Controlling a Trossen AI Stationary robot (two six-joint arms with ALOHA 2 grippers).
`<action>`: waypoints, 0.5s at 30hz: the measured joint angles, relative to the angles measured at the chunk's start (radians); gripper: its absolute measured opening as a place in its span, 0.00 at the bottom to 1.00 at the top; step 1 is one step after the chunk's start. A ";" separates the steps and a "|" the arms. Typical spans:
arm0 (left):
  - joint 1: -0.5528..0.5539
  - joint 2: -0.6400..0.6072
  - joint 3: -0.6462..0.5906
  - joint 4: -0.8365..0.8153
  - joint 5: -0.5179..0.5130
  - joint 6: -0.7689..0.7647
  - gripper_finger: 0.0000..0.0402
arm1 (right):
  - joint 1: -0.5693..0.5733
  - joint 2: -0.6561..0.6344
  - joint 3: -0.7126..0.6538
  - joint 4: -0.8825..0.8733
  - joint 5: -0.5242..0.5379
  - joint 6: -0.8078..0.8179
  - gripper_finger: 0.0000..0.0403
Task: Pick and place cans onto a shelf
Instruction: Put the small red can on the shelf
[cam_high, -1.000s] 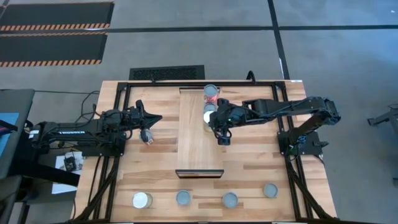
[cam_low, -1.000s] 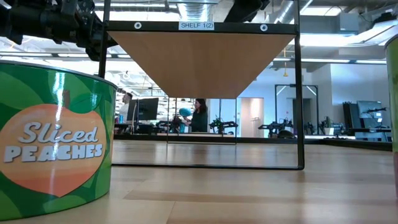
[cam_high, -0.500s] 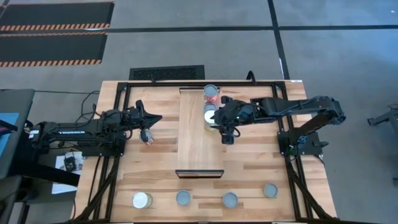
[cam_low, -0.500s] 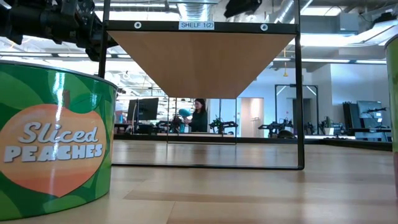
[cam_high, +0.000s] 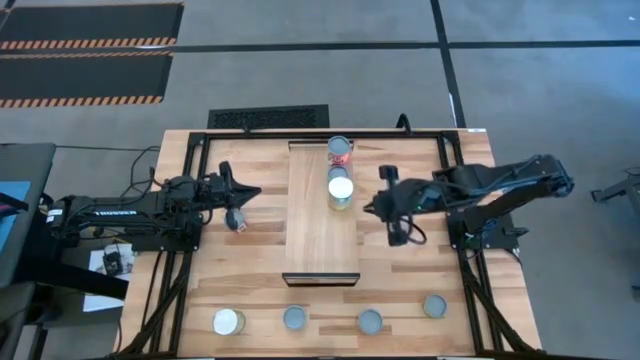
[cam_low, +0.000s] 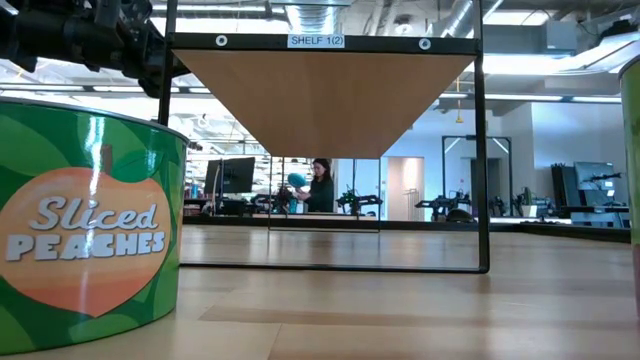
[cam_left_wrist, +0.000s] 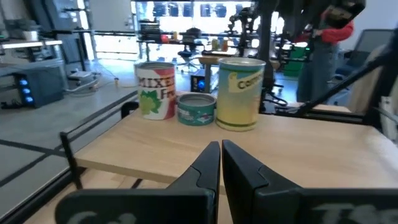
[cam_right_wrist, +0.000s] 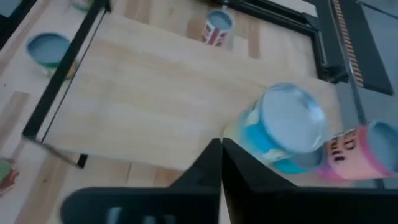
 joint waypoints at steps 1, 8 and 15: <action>0.000 0.000 0.000 0.000 0.014 0.000 0.02 | 0.005 -0.020 -0.040 0.027 0.000 0.000 0.04; 0.000 0.006 0.000 -0.002 0.040 0.016 0.02 | 0.009 -0.183 -0.413 0.405 -0.040 -0.005 0.05; -0.008 0.030 0.001 -0.005 0.059 0.040 0.02 | -0.013 -0.312 -0.706 0.751 -0.050 -0.017 0.02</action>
